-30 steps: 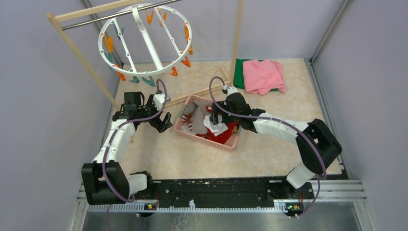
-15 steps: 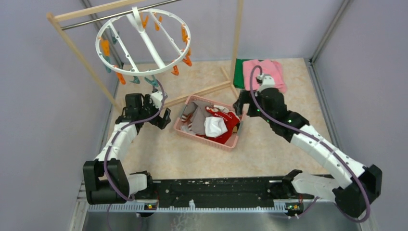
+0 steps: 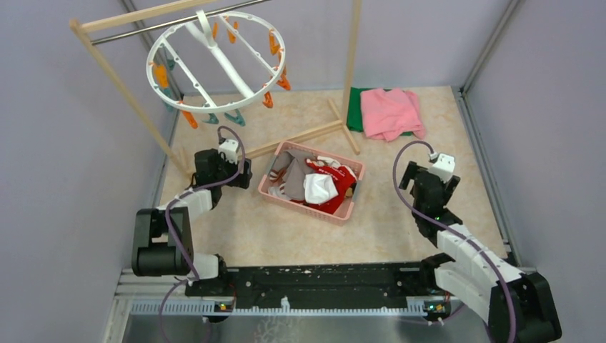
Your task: Remove the socks clipped to the hanger
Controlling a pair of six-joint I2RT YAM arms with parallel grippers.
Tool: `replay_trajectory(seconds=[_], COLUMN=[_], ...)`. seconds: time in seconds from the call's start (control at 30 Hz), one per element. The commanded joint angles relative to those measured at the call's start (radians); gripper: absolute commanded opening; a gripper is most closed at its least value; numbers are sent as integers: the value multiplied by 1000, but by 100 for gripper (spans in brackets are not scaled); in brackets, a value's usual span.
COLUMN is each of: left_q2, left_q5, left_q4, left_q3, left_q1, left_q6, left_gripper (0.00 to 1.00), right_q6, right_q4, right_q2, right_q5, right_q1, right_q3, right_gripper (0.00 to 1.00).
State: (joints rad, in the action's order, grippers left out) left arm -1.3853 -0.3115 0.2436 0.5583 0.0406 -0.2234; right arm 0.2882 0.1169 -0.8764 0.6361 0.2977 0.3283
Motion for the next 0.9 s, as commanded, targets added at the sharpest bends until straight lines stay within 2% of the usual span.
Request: replay_trajectory(seconds=[0.0, 0.33, 0.6, 0.63, 0.67, 0.73, 0.77, 0.8, 0.87], left_q2=[-38, -44, -45, -45, -57, -121, -162, -198, -206], left_q5=[46, 120, 94, 83, 50, -17, -14, 5, 2], left_q4=[244, 591, 676, 714, 830, 991, 1047, 1115, 1096], left_q3=[-28, -184, -225, -249, -288, -345, -352, -357, -349], left_q1=[4, 4, 4, 3, 4, 3, 4, 4, 5], left_q6=[76, 136, 163, 169, 164, 126, 126, 139, 140], left_gripper=[99, 99, 99, 99, 99, 99, 99, 99, 99], right_q6=[-19, -63, -145, -160, -154, -187, -211, -214, -220], right_q4=[271, 656, 933, 974, 968, 1118, 1173, 1151, 1193], right_q2=[-44, -228, -375, -391, -406, -465, -484, -475, -478], right_q5=[85, 50, 2, -5, -22, -62, -82, -116, -138], right_q1=[-61, -149, -187, -190, -191, -192, -192, -190, -190], right_q3=[-33, -130, -161, -166, -164, -208, -218, -219, -241], right_gripper=[99, 99, 98, 98, 98, 98, 98, 99, 99])
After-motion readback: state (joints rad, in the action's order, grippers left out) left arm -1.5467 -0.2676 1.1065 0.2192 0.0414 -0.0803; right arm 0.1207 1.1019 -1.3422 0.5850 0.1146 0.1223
